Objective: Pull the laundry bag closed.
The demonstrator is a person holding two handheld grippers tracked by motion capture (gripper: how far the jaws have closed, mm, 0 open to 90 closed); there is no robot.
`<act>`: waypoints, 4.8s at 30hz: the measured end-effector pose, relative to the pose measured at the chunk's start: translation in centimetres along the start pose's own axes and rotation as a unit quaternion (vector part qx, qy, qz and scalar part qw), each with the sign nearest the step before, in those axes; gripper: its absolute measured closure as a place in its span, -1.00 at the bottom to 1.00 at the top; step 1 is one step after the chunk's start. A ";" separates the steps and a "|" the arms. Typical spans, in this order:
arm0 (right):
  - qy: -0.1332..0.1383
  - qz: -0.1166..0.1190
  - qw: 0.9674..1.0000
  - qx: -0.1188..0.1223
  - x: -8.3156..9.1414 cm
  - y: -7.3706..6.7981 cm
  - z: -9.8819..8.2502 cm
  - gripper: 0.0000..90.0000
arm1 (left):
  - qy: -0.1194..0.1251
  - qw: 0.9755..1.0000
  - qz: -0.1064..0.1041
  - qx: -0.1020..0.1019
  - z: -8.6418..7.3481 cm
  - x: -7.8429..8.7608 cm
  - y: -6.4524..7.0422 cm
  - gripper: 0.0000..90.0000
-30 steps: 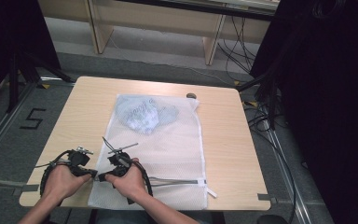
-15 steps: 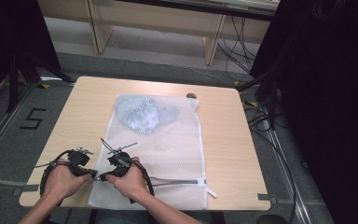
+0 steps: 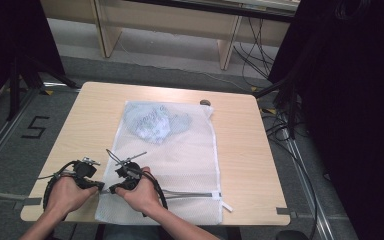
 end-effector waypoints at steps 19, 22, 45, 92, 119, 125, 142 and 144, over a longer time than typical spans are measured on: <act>0.004 -0.008 1.000 0.024 0.8 0.7 -0.2 0.93 | -0.015 1.000 -0.009 -0.008 0.0 0.1 -0.2 1.00; 0.001 -0.011 1.000 0.017 1.0 0.6 -0.2 0.93 | -0.017 1.000 -0.012 -0.007 0.0 0.1 -0.2 1.00; -0.016 -0.022 1.000 0.008 2.3 1.0 -0.6 0.93 | -0.010 1.000 -0.009 -0.009 0.0 0.1 -0.2 1.00; -0.027 -0.037 0.999 0.001 4.7 2.7 -1.6 0.93 | -0.009 1.000 -0.003 -0.010 0.0 0.1 -0.1 1.00; -0.024 -0.047 0.999 0.002 6.0 3.6 -2.3 0.93 | -0.008 1.000 -0.002 -0.011 0.0 0.1 -0.1 1.00; -0.036 -0.038 0.998 -0.030 6.3 3.3 -2.5 0.93 | -0.008 1.000 -0.003 -0.010 0.0 0.1 -0.1 1.00; -0.040 -0.054 0.997 -0.046 7.3 4.0 -3.0 0.93 | -0.019 1.000 -0.002 -0.014 0.0 0.2 -0.1 1.00; -0.038 -0.047 0.997 -0.049 7.4 4.0 -3.1 0.93 | -0.019 1.000 -0.003 -0.014 0.0 0.2 -0.1 1.00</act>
Point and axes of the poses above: each handheld gripper's, and its own axes: x roughly backward along the jaws, z roughly out of its top, y roughly to its right, the point moved 3 cm from there along -x, roughly forward along the jaws, and after that the axes turned 2 degrees about -y, right-handed, at the moved point
